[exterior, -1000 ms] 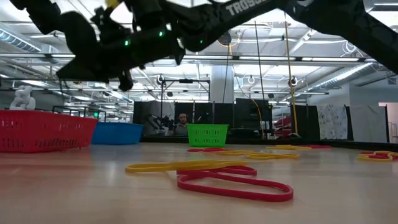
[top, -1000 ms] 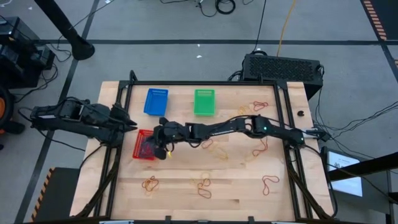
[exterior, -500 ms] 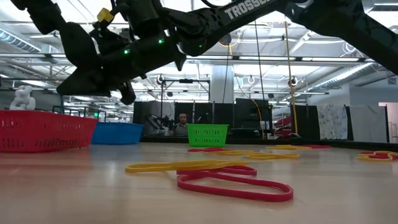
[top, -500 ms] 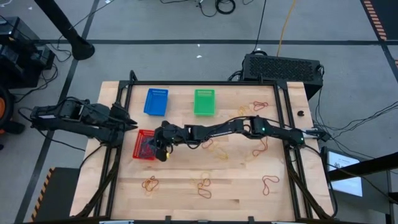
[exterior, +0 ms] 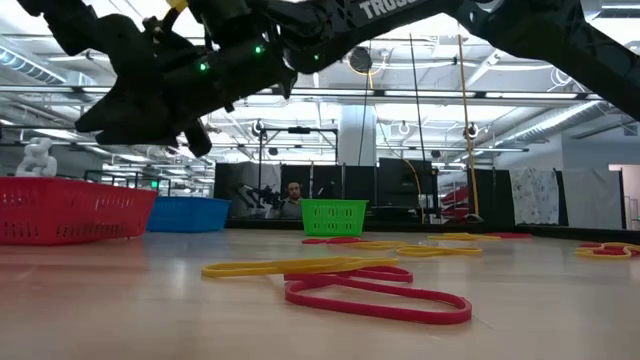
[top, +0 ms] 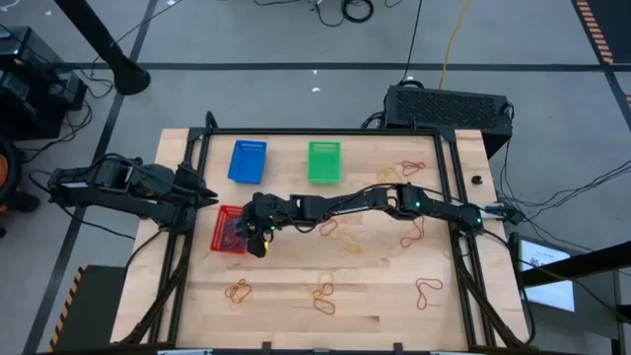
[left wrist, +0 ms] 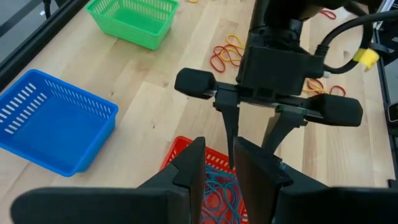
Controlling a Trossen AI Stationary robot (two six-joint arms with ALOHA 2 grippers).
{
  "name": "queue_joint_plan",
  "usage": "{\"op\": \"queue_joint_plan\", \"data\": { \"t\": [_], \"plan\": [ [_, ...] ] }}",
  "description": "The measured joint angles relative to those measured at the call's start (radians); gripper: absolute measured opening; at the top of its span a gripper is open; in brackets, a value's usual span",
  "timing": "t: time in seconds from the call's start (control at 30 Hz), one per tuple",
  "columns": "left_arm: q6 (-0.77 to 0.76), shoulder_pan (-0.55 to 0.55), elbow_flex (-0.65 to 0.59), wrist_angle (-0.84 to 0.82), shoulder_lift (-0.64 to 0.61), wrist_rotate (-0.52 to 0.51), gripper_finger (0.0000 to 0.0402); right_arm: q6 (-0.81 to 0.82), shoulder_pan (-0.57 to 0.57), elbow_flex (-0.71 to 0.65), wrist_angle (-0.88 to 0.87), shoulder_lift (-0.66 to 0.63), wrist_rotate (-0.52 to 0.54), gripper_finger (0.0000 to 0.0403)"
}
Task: Sort rubber bands into baskets
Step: Put the red rubber band into the blue basket
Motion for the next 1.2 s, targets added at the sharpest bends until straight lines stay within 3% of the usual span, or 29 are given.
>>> {"op": "queue_joint_plan", "data": {
  "t": [0.33,0.6,0.73,0.97,1.1,1.2],
  "plan": [
    [-0.064,0.000,-0.009,0.007,0.001,0.013,0.0090,-0.075,0.002,0.216,-0.507,-0.014,0.000,0.0132],
    [-0.132,-0.035,-0.161,0.180,0.047,0.281,0.0090,-0.011,0.059,0.202,-0.876,-0.138,0.002,0.0132],
    [-0.165,-0.124,-0.220,0.323,0.116,0.345,0.0090,0.025,0.136,0.202,-0.997,-0.166,0.007,0.0132],
    [-0.225,-0.397,-0.231,0.483,0.287,0.335,0.0090,0.079,0.291,0.202,-1.022,-0.168,0.212,0.0132],
    [-0.273,-0.530,-0.231,0.519,0.408,0.229,0.0090,0.096,0.363,0.202,-0.994,-0.168,0.373,0.0132],
    [-0.330,-0.593,-0.231,0.519,0.513,0.160,0.0090,0.064,0.400,0.202,-0.986,-0.168,0.415,0.0132]
  ]
}}
